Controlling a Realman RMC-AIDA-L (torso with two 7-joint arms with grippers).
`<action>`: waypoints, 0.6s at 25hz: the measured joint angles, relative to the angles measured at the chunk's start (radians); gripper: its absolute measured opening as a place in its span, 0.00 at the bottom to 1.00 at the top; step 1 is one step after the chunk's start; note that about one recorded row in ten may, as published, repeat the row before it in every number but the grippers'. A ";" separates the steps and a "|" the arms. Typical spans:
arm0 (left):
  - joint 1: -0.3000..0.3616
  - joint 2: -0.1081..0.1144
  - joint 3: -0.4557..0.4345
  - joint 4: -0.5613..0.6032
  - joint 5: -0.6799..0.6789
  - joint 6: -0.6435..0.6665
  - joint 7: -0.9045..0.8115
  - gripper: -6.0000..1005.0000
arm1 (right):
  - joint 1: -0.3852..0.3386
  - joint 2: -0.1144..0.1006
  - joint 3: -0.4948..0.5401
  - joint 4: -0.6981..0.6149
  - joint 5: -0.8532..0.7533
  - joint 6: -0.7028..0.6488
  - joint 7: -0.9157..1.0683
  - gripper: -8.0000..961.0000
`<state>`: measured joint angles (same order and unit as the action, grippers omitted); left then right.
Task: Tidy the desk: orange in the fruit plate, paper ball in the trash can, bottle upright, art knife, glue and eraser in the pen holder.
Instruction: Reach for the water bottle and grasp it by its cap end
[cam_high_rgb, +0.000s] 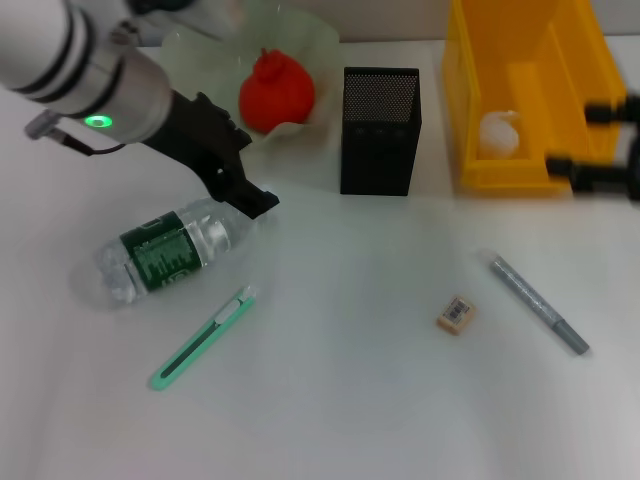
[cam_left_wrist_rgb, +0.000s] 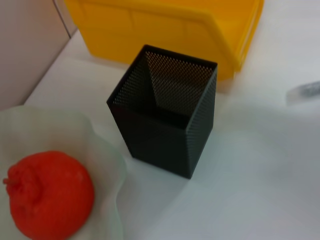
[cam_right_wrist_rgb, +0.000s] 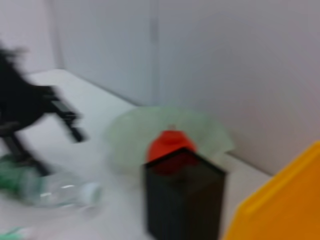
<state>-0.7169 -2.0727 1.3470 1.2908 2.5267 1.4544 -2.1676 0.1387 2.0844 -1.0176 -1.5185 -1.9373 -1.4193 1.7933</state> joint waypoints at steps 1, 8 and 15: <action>0.000 0.000 0.000 0.000 0.000 0.000 0.000 0.75 | -0.008 0.000 0.022 0.012 0.020 -0.048 -0.032 0.80; -0.085 -0.007 0.125 -0.035 0.105 -0.004 -0.134 0.74 | -0.033 0.000 0.156 0.129 0.114 -0.303 -0.227 0.79; -0.179 -0.007 0.170 -0.223 0.162 -0.082 -0.209 0.74 | -0.022 -0.002 0.161 0.179 0.083 -0.343 -0.249 0.79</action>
<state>-0.8959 -2.0800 1.5166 1.0680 2.6887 1.3725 -2.3770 0.1164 2.0821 -0.8568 -1.3392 -1.8540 -1.7624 1.5445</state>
